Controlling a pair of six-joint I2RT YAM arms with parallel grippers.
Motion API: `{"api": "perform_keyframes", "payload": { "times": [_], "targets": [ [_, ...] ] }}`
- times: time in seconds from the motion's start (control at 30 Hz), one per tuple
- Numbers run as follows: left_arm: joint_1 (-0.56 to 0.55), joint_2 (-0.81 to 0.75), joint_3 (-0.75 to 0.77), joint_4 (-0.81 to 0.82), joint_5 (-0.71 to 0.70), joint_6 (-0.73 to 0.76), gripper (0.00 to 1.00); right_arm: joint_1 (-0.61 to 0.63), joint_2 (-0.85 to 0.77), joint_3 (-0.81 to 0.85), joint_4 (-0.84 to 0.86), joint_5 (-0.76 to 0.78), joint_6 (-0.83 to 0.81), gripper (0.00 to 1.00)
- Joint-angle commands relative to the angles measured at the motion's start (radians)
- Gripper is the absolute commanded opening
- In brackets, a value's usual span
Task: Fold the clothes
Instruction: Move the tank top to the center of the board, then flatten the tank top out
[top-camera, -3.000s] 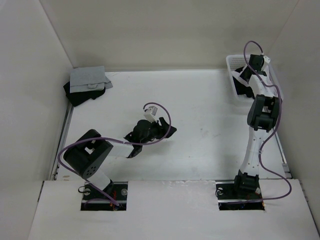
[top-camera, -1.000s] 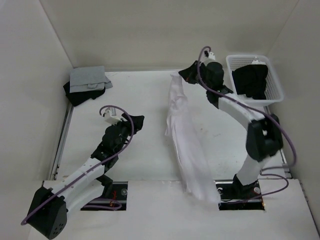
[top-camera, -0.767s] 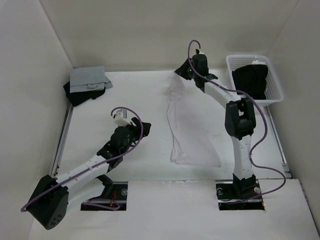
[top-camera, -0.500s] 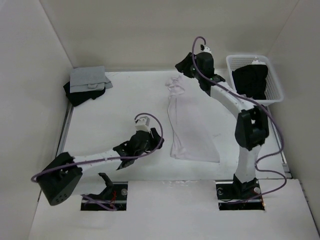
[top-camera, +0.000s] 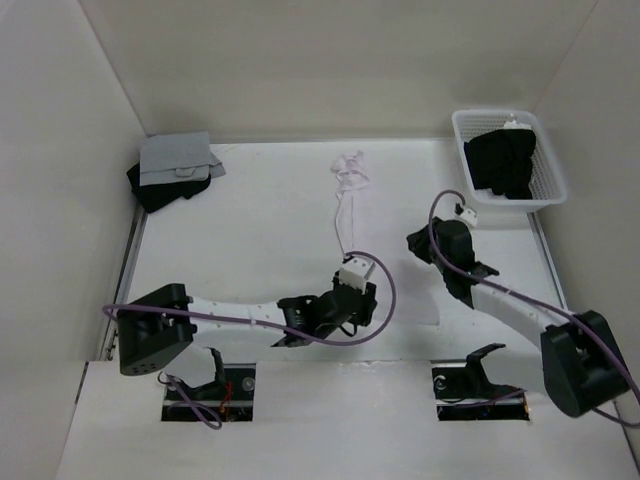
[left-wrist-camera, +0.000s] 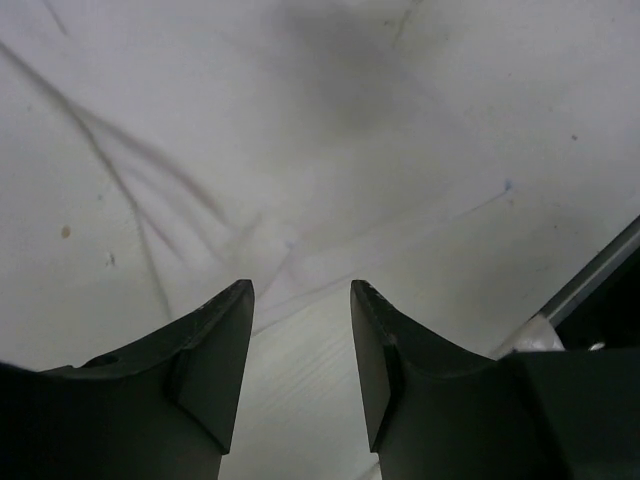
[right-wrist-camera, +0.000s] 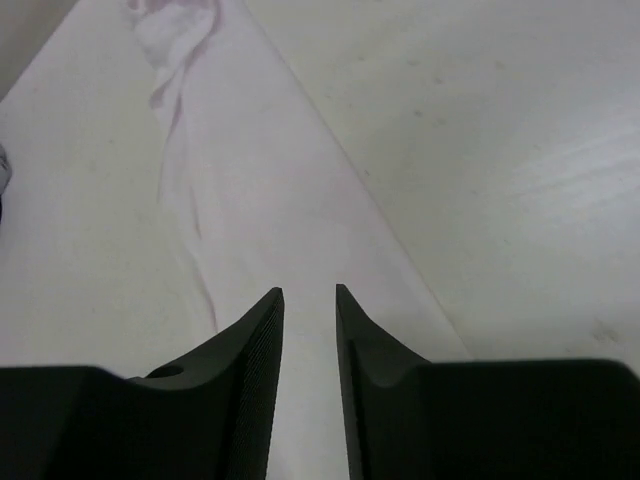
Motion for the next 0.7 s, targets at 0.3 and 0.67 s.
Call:
{"api": "perform_keyframes", "payload": {
  "times": [0.3,0.67],
  "targets": [
    [-0.049,0.347,0.295,-0.089,-0.192,0.205,0.44,-0.172,-0.568,-0.322,-0.043,-0.044,0.138,0.41],
    [-0.051,0.416,0.342,-0.136,-0.251,0.210,0.32,-0.189,-0.588,-0.359,0.007,-0.112,0.140,0.41]
  ]
}}
